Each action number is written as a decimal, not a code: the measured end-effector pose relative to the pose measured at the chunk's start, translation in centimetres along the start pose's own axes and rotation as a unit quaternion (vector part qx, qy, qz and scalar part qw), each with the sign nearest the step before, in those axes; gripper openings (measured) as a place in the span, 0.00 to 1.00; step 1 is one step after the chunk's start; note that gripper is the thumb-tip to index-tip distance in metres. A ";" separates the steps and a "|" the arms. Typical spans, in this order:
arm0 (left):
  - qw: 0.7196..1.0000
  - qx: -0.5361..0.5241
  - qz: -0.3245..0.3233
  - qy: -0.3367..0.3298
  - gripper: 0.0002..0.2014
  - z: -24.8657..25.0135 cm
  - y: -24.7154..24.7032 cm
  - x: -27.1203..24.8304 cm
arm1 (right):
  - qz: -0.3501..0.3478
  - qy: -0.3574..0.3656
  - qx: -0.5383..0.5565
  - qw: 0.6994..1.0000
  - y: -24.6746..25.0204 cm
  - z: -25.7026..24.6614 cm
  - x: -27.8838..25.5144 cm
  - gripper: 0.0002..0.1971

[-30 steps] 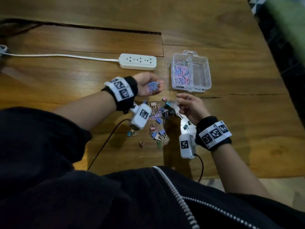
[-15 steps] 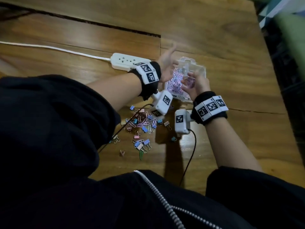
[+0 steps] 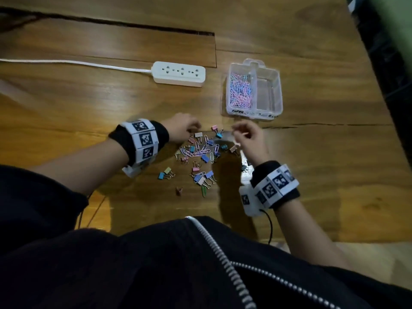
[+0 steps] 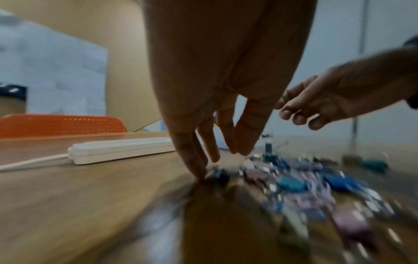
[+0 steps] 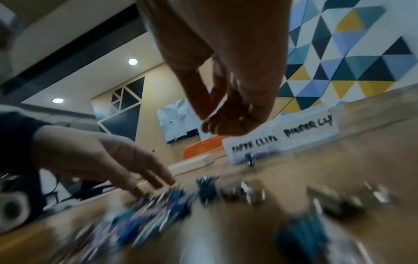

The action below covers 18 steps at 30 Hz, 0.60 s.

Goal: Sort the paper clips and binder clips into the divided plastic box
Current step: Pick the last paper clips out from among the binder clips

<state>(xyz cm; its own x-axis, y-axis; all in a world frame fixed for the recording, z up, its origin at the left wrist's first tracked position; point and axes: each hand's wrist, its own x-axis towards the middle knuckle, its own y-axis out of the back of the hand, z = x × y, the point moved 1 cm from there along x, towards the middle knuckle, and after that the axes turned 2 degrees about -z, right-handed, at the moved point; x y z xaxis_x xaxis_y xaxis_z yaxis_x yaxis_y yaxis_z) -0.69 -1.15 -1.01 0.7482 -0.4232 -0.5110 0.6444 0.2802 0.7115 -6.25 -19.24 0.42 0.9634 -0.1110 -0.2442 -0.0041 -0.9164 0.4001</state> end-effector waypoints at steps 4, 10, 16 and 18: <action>0.994 0.092 0.012 -0.052 0.23 -0.5 -1.2 -0.9 | -0.080 -0.013 -0.160 0.984 -2.9 0.9 -2.5 0.11; 0.963 0.246 0.073 -0.087 0.22 1.0 -2.6 -2.3 | -0.011 -0.037 -0.253 0.967 -3.7 0.9 -1.8 0.12; 0.950 0.290 0.088 -0.075 0.21 1.7 -3.5 -2.7 | -0.007 -0.052 -0.334 0.941 -4.7 0.7 -1.1 0.13; 0.949 0.288 0.098 -0.083 0.17 1.7 -3.4 -2.8 | -0.014 -0.054 -0.335 0.941 -4.7 0.7 -1.2 0.10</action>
<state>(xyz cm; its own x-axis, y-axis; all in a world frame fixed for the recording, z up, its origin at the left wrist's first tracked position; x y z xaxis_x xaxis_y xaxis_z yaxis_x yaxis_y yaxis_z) -5.22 -2.38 -1.21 0.7788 -0.5553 -0.2917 0.2657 -0.1292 0.9554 -7.54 -15.11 -1.81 0.9279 -0.1616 -0.3360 0.2251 -0.4756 0.8504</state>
